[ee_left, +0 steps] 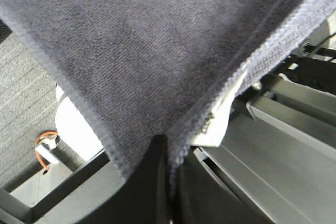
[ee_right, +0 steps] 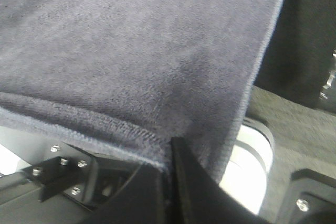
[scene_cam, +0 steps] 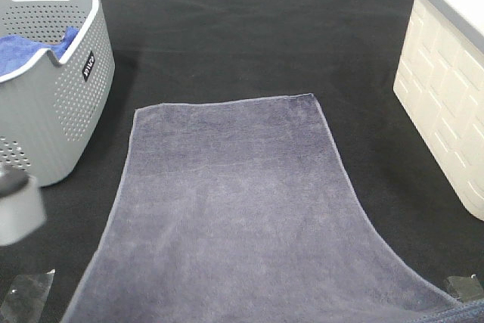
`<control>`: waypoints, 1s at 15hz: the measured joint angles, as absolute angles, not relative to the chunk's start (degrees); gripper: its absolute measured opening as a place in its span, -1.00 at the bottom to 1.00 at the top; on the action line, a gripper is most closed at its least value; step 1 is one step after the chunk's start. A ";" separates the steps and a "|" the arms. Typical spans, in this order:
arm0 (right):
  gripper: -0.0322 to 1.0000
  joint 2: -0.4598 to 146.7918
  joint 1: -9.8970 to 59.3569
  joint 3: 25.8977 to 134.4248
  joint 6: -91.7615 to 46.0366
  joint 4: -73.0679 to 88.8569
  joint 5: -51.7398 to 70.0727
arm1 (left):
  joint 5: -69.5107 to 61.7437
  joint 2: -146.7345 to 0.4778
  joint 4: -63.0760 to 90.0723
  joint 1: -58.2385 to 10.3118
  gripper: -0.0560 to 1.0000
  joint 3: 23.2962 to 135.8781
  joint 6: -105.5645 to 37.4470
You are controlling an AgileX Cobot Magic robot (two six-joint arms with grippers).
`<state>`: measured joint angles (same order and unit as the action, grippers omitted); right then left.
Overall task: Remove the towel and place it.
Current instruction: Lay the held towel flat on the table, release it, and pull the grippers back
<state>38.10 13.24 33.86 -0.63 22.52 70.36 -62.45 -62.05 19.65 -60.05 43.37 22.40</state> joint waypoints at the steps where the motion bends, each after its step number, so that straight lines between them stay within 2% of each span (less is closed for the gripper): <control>1: -0.90 40.11 13.24 33.86 -0.63 21.77 70.36 | -62.22 -63.71 19.71 -60.05 -0.89 43.32 22.23; 10: -0.90 64.40 13.24 33.86 -6.88 17.93 70.07 | -57.18 -84.22 19.31 -59.64 -0.89 43.43 16.04; 15: -0.90 77.06 13.24 33.86 -8.54 17.70 68.70 | -58.50 -91.96 23.32 -49.33 -0.89 45.21 5.33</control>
